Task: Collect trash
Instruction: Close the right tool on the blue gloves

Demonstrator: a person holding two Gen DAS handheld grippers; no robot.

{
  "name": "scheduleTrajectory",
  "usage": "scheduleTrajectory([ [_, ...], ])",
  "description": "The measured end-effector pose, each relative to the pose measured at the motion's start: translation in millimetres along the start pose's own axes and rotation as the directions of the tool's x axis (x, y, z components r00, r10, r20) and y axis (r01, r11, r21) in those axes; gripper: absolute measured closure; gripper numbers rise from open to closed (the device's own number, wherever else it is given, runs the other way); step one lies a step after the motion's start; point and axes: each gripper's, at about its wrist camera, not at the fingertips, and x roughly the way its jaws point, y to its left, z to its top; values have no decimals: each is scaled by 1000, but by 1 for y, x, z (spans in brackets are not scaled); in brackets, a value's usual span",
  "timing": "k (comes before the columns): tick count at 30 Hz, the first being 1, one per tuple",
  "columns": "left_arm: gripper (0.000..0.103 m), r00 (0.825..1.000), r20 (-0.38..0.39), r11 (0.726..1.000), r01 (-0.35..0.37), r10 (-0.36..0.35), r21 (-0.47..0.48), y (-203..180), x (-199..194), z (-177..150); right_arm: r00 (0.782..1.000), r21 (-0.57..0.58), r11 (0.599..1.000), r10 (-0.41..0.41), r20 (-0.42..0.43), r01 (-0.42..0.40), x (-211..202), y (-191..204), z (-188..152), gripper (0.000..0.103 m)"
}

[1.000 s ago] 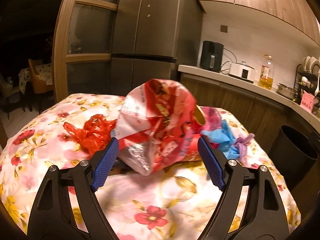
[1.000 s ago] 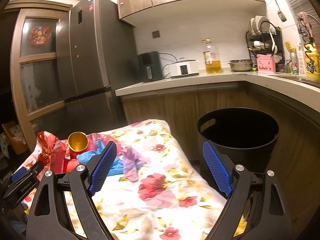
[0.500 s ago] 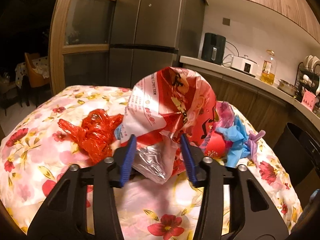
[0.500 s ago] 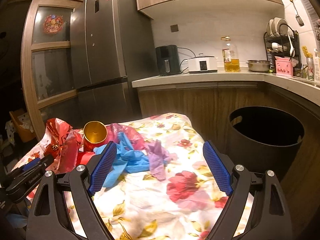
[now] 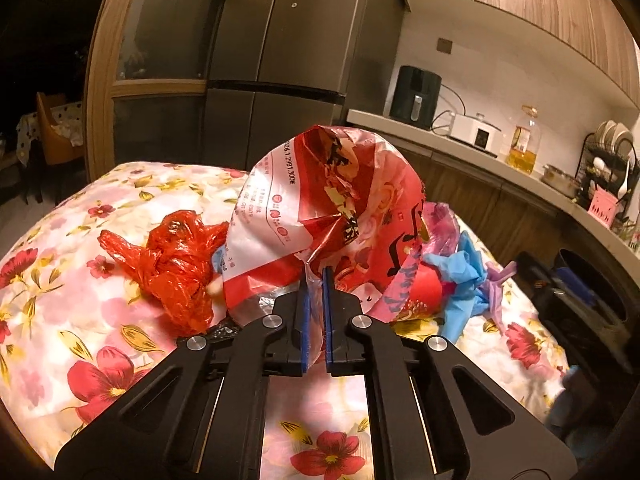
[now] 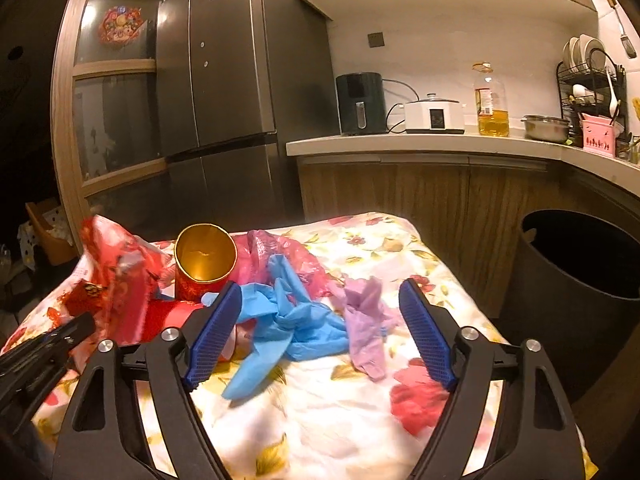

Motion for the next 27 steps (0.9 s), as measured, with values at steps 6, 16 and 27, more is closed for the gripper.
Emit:
scheduleTrajectory([
  [6, 99, 1000, 14, 1000, 16, -16, -22, 5, -7, 2, 1000, -8, 1000, 2, -24, -2, 23, 9, -1, 32],
  [16, 99, 999, 23, 999, 27, -26, -31, 8, -9, 6, 994, 13, 1000, 2, -113, 0, 53, 6, -5, 51],
  [27, 99, 999, 26, 999, 28, -27, -37, 7, -12, 5, 992, -4, 999, 31, -126, -32, 52, 11, -7, 99],
])
